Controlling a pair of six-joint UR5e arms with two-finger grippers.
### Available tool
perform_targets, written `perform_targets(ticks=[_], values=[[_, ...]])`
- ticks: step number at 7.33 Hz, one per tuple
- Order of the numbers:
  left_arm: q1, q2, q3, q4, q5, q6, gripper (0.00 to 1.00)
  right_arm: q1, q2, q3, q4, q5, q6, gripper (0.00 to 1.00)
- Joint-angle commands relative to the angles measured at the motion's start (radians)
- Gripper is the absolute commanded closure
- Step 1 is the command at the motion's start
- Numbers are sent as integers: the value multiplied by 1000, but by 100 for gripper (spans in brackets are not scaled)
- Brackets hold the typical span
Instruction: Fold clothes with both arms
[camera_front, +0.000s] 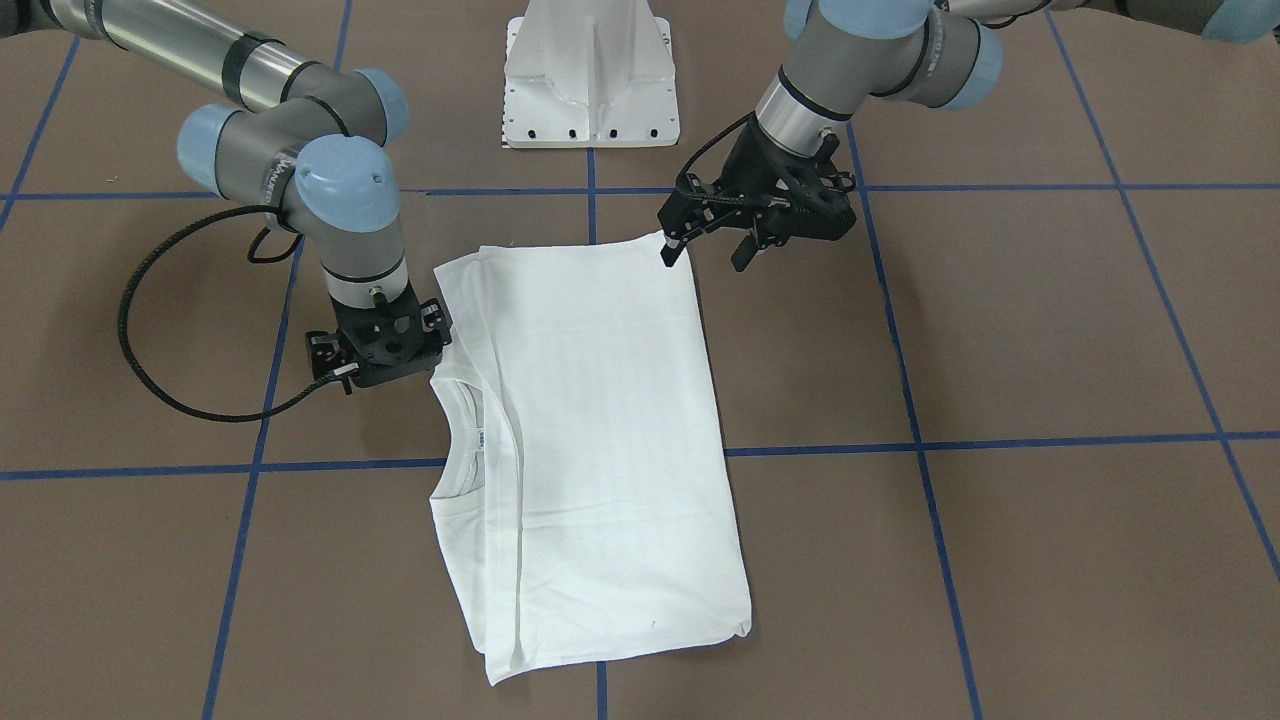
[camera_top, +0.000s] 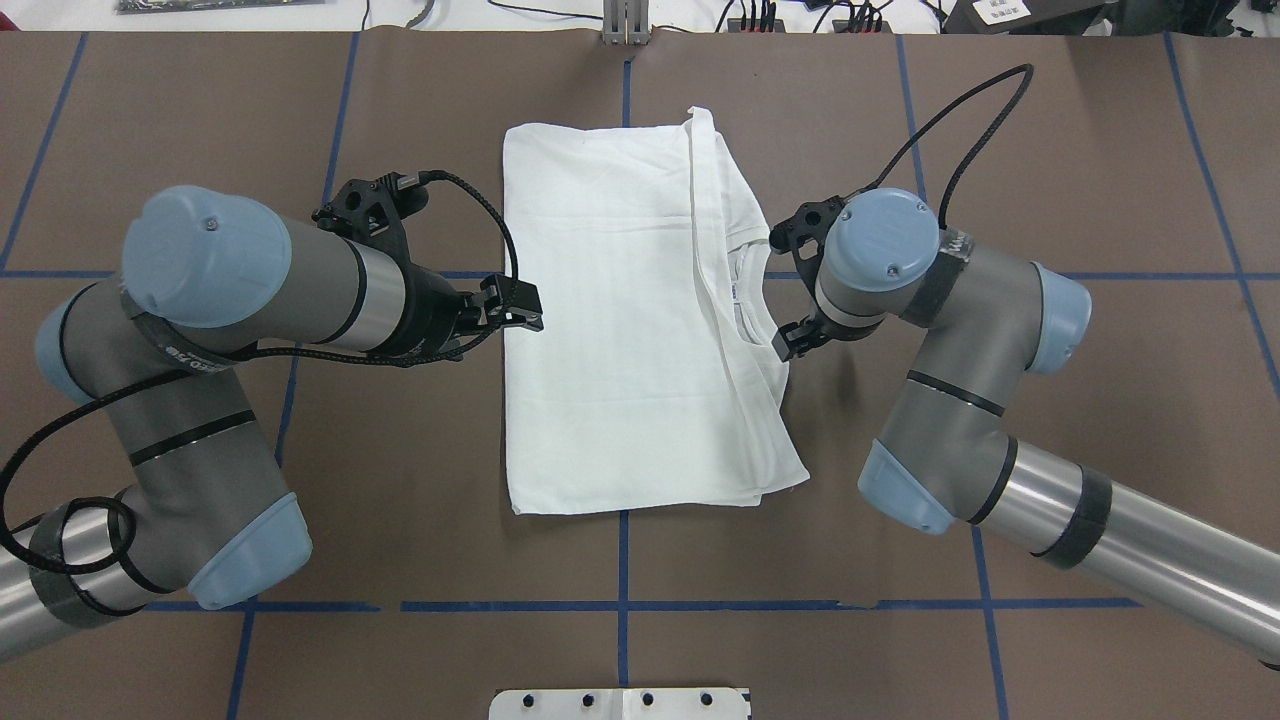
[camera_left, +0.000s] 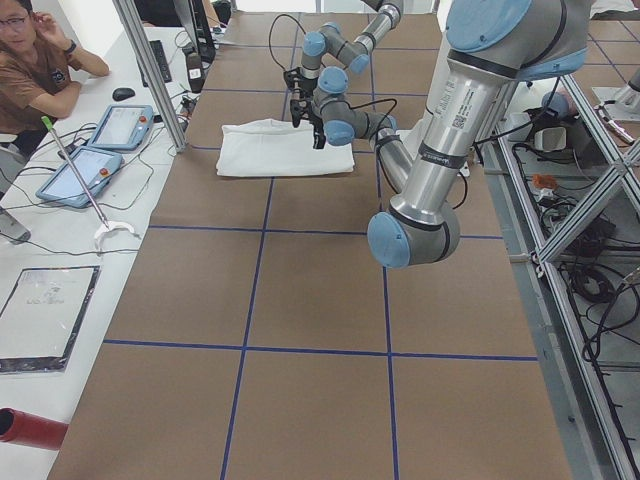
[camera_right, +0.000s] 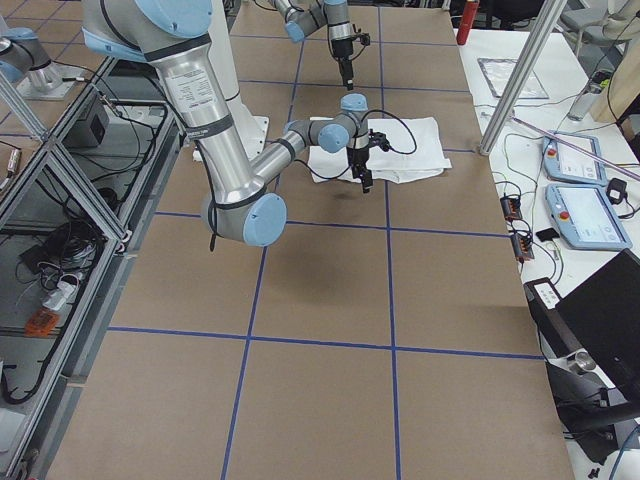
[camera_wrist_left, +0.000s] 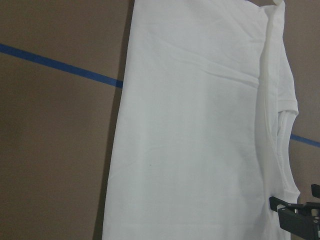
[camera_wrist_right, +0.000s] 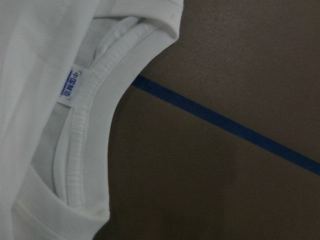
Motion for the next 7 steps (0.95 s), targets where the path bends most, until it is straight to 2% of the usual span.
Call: perform_targets(ticks=[1, 2, 4, 5, 7], values=[[2, -1, -8, 0, 1, 0, 0, 48, -13, 44, -12, 77, -23, 0], [2, 2, -9, 2, 1, 6, 0, 39, 22, 21, -4, 69, -18, 0], [-10, 15, -3, 2, 4, 52, 0, 36, 209, -161, -1, 67, -10, 0], [-8, 13, -8, 27, 4, 72, 0, 35, 261, -224, 4, 65, -10, 0], [-7, 13, -8, 31, 2, 72, 0, 21, 289, -333, 123, 46, -12, 0]])
